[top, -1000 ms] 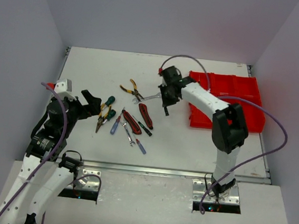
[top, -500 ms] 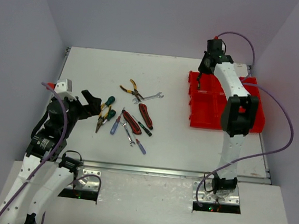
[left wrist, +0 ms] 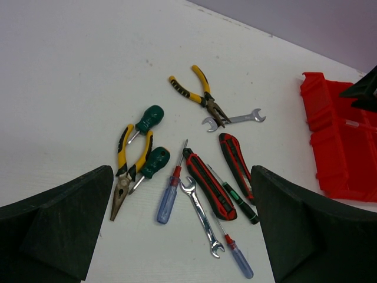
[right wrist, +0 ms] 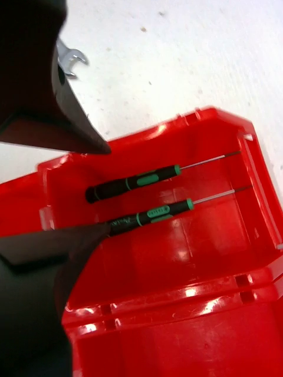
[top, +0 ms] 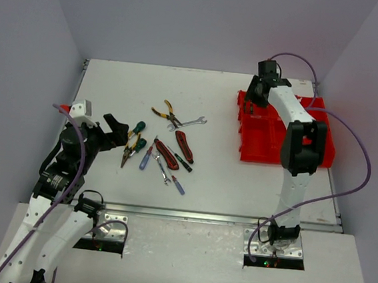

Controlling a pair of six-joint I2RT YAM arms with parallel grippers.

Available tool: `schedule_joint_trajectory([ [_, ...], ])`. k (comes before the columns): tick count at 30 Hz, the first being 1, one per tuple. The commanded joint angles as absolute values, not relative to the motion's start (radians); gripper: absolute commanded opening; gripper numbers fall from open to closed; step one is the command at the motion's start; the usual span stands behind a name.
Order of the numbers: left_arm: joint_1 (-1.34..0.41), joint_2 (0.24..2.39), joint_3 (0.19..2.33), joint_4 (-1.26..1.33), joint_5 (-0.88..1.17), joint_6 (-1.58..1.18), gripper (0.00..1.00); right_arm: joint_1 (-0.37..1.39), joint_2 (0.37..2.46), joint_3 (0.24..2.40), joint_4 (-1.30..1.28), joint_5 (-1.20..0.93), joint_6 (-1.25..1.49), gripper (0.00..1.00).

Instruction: Sort the tools into containers

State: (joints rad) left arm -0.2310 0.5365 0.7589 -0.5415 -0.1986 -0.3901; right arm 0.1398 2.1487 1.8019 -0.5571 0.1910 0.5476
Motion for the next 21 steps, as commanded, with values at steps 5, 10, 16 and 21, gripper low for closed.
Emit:
schedule_joint_trajectory([
  [5, -0.243, 0.537, 0.770, -0.491, -0.205, -0.379, 1.00, 0.268, 1.918, 1.794, -0.567, 0.067, 0.386, 0.61],
  [10, -0.242, 0.523, 0.778, -0.507, -0.252, -0.393, 1.00, 0.532, 1.826, 1.589, -0.617, 0.016, 0.249, 0.58],
  [16, -0.242, 0.512, 0.776, -0.506, -0.260, -0.396, 1.00, 0.765, 1.829, 1.422, -0.581, 0.097, 0.291, 0.33],
  [21, -0.242, 0.528, 0.778, -0.505, -0.248, -0.393, 1.00, 0.846, 1.893, 1.422, -0.597, 0.100, 0.278, 0.33],
])
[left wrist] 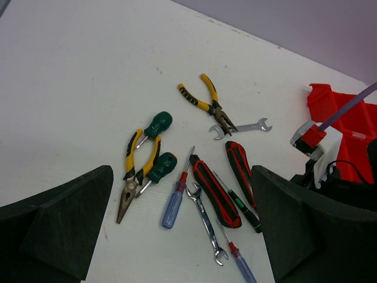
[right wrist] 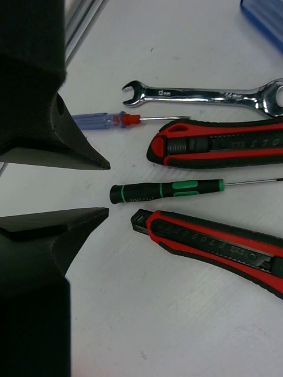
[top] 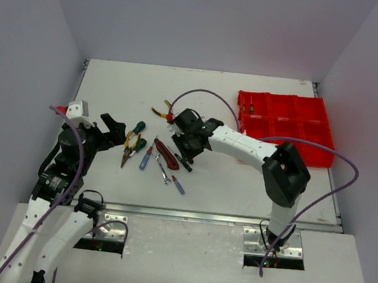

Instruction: Sort the tools into containers

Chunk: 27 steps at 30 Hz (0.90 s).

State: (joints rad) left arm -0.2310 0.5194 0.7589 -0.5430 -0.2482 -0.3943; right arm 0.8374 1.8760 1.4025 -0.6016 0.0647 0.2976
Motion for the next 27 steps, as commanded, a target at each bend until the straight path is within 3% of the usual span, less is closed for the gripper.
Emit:
schedule_joint_trajectory([
  [1, -0.242, 0.527, 0.777, -0.505, -0.246, -0.393, 1.00, 0.853, 1.907, 1.431, -0.600, 0.096, 0.273, 0.33],
  [24, -0.242, 0.519, 0.772, -0.499, -0.230, -0.388, 1.00, 0.861, 2.163, 1.551, -0.617, 0.069, 0.268, 0.27],
  [27, -0.243, 0.519, 0.772, -0.499, -0.229, -0.388, 1.00, 0.862, 2.187, 1.550, -0.626, 0.074, 0.269, 0.19],
])
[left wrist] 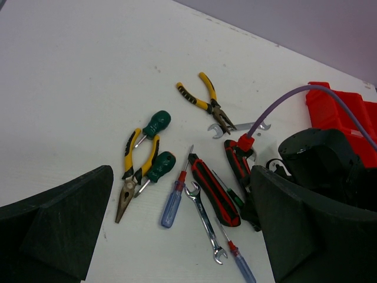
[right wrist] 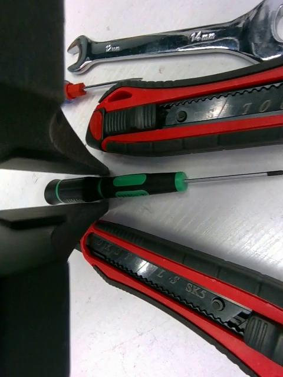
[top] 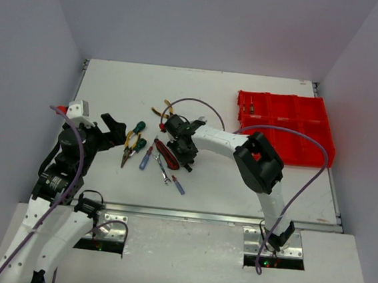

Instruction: Sort the tools into containers

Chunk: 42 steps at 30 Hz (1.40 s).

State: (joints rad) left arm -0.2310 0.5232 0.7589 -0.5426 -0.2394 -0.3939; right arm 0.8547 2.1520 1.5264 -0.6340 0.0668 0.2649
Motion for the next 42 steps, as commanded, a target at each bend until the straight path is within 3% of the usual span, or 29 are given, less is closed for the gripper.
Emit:
schedule_joint_trajectory([
  [1, -0.244, 0.520, 0.772, -0.500, -0.229, -0.388, 1.00, 0.862, 2.190, 1.548, -0.627, 0.072, 0.272, 0.13],
  [3, -0.242, 0.522, 0.772, -0.500, -0.229, -0.388, 1.00, 0.863, 2.166, 1.537, -0.626, 0.068, 0.280, 0.00],
  [12, -0.242, 0.526, 0.773, -0.499, -0.227, -0.387, 1.00, 0.813, 1.873, 1.501, -0.602, 0.053, 0.328, 0.00],
  [18, -0.242, 0.511, 0.771, -0.497, -0.232, -0.388, 1.00, 0.481, 1.765, 1.466, -0.511, -0.121, 0.439, 0.00],
  [27, -0.244, 0.521, 0.772, -0.500, -0.232, -0.388, 1.00, 0.171, 1.951, 1.720, -0.522, 0.073, 0.610, 0.00],
  [33, -0.244, 0.520, 0.772, -0.499, -0.238, -0.388, 1.00, 0.143, 2.119, 1.919, -0.610, 0.149, 0.598, 0.02],
  [39, -0.244, 0.527, 0.772, -0.500, -0.237, -0.388, 1.00, 0.129, 2.186, 1.933, -0.620, 0.174, 0.589, 0.06],
  [42, -0.244, 0.531, 0.772, -0.499, -0.233, -0.387, 1.00, 0.130, 2.187, 1.931, -0.623, 0.176, 0.576, 0.17],
])
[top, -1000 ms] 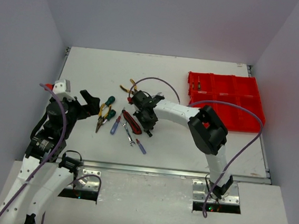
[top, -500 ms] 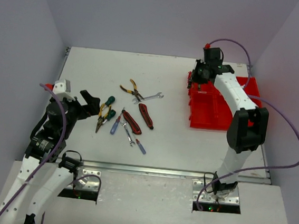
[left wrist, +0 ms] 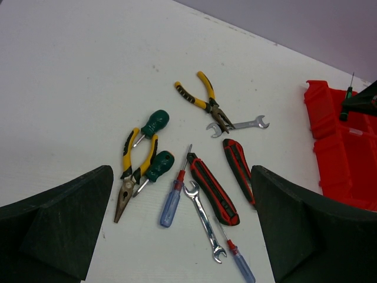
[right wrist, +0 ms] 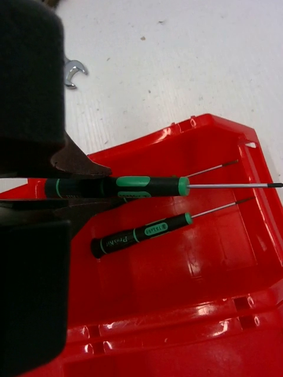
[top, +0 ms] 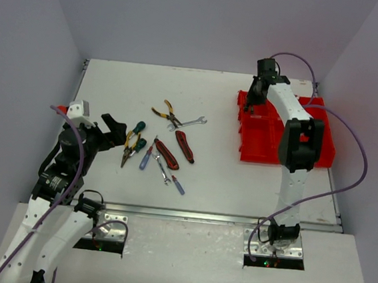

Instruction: Sort the tools into containers

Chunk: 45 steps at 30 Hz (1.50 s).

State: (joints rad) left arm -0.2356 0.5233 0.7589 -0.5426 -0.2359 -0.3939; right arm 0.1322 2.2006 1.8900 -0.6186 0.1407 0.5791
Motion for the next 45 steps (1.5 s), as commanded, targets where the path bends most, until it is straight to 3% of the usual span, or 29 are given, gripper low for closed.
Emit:
schedule_joint_trajectory([
  [1, -0.244, 0.532, 0.772, -0.499, -0.232, -0.387, 1.00, 0.130, 2.176, 1.921, -0.621, 0.176, 0.574, 0.33],
  [5, -0.244, 0.530, 0.772, -0.499, -0.233, -0.387, 1.00, 0.130, 2.094, 1.863, -0.595, 0.161, 0.572, 0.60],
  [10, -0.244, 0.531, 0.772, -0.499, -0.235, -0.387, 1.00, 0.159, 1.960, 1.794, -0.560, 0.087, 0.530, 0.66],
  [13, -0.244, 0.531, 0.772, -0.500, -0.242, -0.389, 1.00, 0.221, 1.868, 1.736, -0.544, 0.012, 0.458, 0.81],
  [15, -0.245, 0.532, 0.772, -0.502, -0.254, -0.393, 1.00, 0.299, 1.805, 1.666, -0.567, -0.054, 0.408, 0.99],
  [21, -0.244, 0.535, 0.773, -0.508, -0.262, -0.397, 1.00, 0.561, 1.726, 1.442, -0.544, 0.050, 0.353, 0.99],
  [27, -0.244, 0.547, 0.776, -0.508, -0.252, -0.394, 1.00, 0.678, 1.894, 1.492, -0.561, 0.112, 0.360, 0.98],
  [33, -0.244, 0.531, 0.772, -0.502, -0.251, -0.394, 1.00, 0.725, 2.128, 1.669, -0.644, 0.071, 0.340, 0.85],
  [37, -0.244, 0.537, 0.772, -0.503, -0.242, -0.393, 1.00, 0.736, 2.223, 1.748, -0.678, 0.113, 0.337, 0.82],
  [43, -0.244, 0.538, 0.773, -0.503, -0.236, -0.391, 1.00, 0.736, 2.318, 1.819, -0.710, 0.181, 0.331, 0.52],
  [45, -0.245, 0.535, 0.773, -0.502, -0.236, -0.390, 1.00, 0.736, 2.316, 1.816, -0.713, 0.189, 0.333, 0.33],
])
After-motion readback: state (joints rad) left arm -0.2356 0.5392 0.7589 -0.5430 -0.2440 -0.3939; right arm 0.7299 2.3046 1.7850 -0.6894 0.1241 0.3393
